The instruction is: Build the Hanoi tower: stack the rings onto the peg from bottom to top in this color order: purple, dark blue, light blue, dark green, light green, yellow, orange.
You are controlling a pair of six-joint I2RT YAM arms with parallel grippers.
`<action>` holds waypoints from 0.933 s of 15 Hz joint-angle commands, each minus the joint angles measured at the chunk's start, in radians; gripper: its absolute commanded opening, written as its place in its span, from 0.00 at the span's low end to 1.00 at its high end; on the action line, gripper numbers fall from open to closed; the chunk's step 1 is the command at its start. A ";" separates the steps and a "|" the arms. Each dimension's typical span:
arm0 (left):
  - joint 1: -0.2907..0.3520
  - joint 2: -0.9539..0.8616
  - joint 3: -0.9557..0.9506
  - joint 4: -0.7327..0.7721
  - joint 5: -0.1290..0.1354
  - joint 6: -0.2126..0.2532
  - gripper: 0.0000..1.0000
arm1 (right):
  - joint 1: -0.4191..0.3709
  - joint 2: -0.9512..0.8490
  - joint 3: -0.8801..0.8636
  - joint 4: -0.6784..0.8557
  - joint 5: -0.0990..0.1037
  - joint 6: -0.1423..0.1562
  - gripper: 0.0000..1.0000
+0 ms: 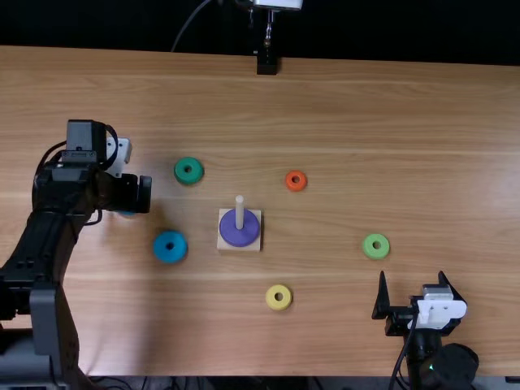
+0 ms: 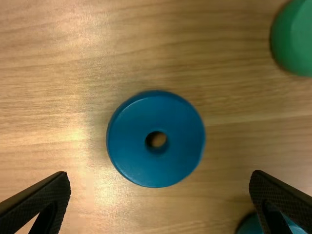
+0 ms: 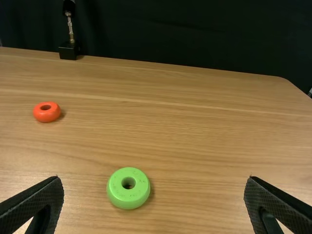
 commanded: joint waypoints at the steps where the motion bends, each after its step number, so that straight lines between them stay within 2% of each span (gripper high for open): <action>1: 0.002 0.037 0.028 0.003 -0.003 0.032 1.00 | -0.011 -0.013 -0.069 -0.055 0.009 0.007 1.00; 14: -0.001 0.125 0.029 0.016 0.006 0.036 1.00 | -0.011 -0.013 -0.069 -0.055 0.009 0.007 1.00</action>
